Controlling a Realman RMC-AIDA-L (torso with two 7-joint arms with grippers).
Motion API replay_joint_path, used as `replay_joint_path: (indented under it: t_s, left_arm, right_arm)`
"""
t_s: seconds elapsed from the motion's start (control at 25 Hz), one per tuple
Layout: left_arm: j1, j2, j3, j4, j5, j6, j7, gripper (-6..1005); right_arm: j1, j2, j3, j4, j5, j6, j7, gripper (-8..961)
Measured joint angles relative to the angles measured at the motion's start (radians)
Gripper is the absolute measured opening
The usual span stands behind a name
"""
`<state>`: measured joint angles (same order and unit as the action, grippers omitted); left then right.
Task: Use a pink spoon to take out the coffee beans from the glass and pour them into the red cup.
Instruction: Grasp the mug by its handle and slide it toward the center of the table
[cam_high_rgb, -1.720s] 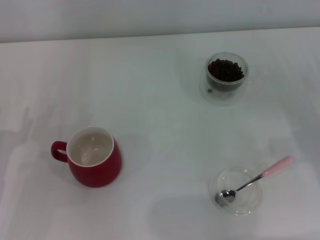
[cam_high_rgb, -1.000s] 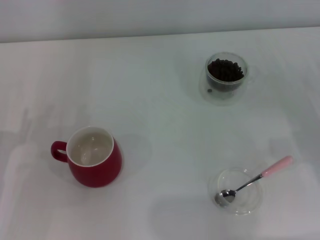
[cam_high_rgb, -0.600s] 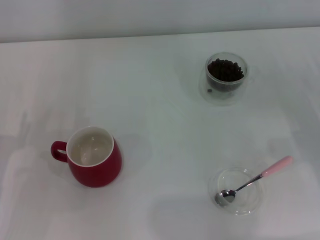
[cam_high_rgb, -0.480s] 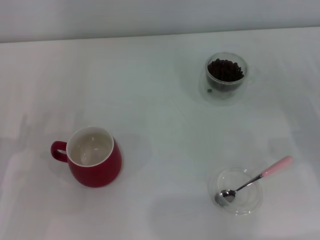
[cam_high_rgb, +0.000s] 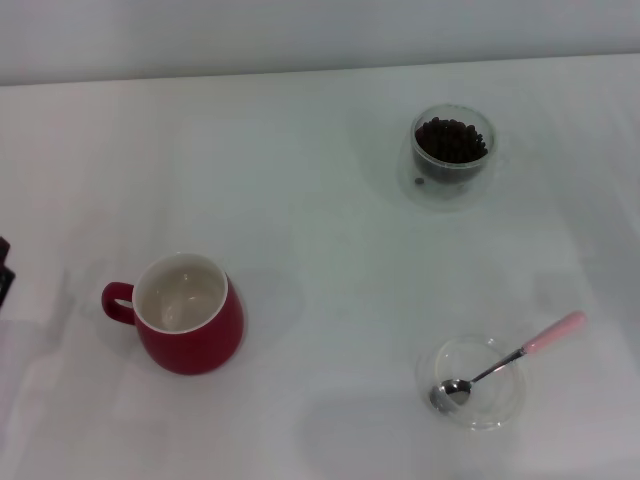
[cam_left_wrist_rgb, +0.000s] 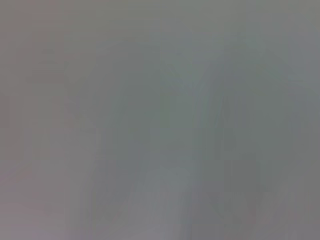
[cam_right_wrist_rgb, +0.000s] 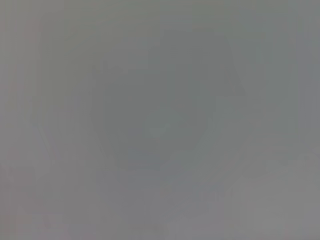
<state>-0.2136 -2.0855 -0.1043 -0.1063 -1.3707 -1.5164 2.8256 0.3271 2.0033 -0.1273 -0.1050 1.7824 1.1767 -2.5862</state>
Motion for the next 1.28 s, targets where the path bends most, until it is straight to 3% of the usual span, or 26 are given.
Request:
replay_joint_path:
  t_s: [0.2, 0.44, 0.88, 1.28]
  left_arm:
    - [0.054, -0.002, 0.001, -0.01, 0.069, 0.0, 0.001, 737]
    - [0.068, -0.002, 0.002, -0.015, 0.156, 0.022, 0.001, 737]
    - [0.058, -0.002, 0.002, -0.033, 0.207, 0.121, 0.002, 737]
    - [0.008, -0.002, 0.008, -0.052, 0.249, 0.22, 0.002, 727]
  right_arm:
    - [0.008, 0.0, 0.0, -0.006, 0.0, -0.011, 0.0, 246]
    - [0.008, 0.0, 0.0, -0.011, 0.0, -0.014, 0.0, 246]
    - [0.003, 0.0, 0.0, -0.012, 0.0, -0.027, 0.0, 246]
    - [0.012, 0.0, -0.004, -0.011, -0.002, -0.045, -0.001, 246]
